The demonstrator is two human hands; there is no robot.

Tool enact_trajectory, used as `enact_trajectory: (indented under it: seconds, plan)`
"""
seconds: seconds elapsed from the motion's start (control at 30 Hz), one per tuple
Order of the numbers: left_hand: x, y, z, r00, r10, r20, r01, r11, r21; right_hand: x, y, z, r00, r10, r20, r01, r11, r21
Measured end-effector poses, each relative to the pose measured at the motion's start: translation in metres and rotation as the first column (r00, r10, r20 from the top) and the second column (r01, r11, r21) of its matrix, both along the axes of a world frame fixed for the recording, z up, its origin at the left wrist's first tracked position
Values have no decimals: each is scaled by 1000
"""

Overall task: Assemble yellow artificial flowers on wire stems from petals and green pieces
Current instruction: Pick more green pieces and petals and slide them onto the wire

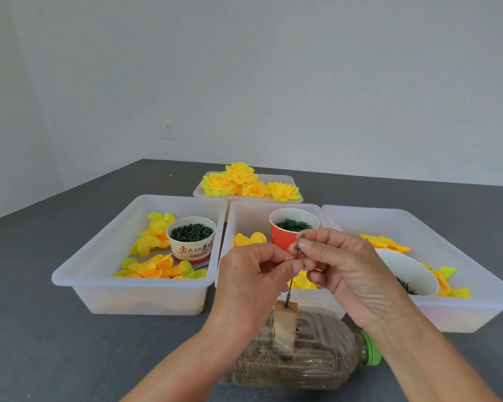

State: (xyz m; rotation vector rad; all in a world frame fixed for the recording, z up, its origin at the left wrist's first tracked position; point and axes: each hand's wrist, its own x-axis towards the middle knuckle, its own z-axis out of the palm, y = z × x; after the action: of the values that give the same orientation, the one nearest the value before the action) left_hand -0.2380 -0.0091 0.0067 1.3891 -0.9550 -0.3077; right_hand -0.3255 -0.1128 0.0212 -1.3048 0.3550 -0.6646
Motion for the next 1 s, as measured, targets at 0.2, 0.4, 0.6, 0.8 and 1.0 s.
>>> enact_trajectory:
  seconds: [0.2,0.4,0.6,0.8,1.0]
  plan:
    - [2,1,0,1000,1,2,-1,1000,16,1,-1,1,999,39,-20,-38,996,85]
    - [1,0,1,1000,10,2,-10,1000,28,0,0,2,999,46,-28,-42,992,118]
    - [1,0,1,1000,-2,16,1,1000,25,-4,3,6,997,-73,6,72,968,-241]
    - [1,-1,1,1000,-6,23,6,1000,22,-5,5,8,991,-132,28,134,935,-327]
    - [0,0,2,1000,-13,23,13,1000,11,-1,2,4,999,-33,-38,33,999,-3]
